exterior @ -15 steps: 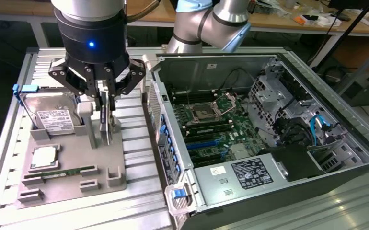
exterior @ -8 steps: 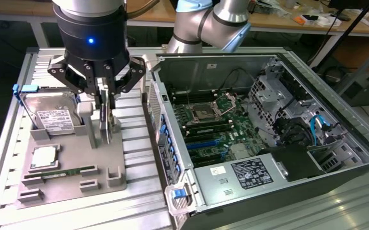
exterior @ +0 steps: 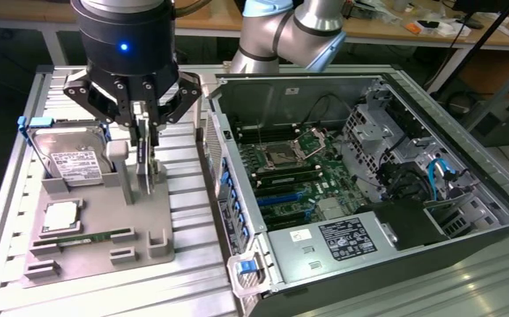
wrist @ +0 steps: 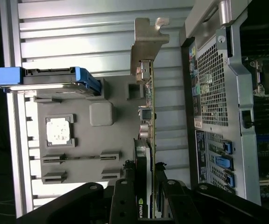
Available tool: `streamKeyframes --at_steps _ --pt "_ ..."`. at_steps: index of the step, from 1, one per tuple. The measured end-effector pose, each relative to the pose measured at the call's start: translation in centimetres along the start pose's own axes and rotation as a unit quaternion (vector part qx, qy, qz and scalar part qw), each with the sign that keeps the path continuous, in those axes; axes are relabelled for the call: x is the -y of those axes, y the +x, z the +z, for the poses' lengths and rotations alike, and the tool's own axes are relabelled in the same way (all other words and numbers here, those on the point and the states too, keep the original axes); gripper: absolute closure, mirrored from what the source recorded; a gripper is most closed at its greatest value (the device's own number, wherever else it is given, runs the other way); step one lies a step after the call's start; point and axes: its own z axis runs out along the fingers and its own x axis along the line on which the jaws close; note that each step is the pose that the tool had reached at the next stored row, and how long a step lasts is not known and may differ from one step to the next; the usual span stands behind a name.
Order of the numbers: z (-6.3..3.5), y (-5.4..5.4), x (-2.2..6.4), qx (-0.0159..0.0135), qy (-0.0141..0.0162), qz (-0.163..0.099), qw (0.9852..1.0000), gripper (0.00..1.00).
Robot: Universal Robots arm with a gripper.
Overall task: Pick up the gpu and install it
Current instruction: 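Pick up the gpu and move the gpu toward the slot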
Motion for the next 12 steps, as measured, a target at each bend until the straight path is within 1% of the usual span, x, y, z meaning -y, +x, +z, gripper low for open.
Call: streamKeyframes --at_steps 2,4,6,9,12 --pt "-1.01 0.0 -0.07 0.0 0.0 0.0 1.0 0.73" --pt "-2.56 0.0 -0.16 0.0001 -0.0001 0.0 1.0 0.73" --pt "-2.86 0.0 -0.18 0.0 0.0 0.0 1.0 0.73" --pt "-3.74 0.0 -0.24 0.0 0.0 0.0 1.0 0.73" --pt "-4.22 0.0 -0.27 0.0 0.0 0.0 1.0 0.73"
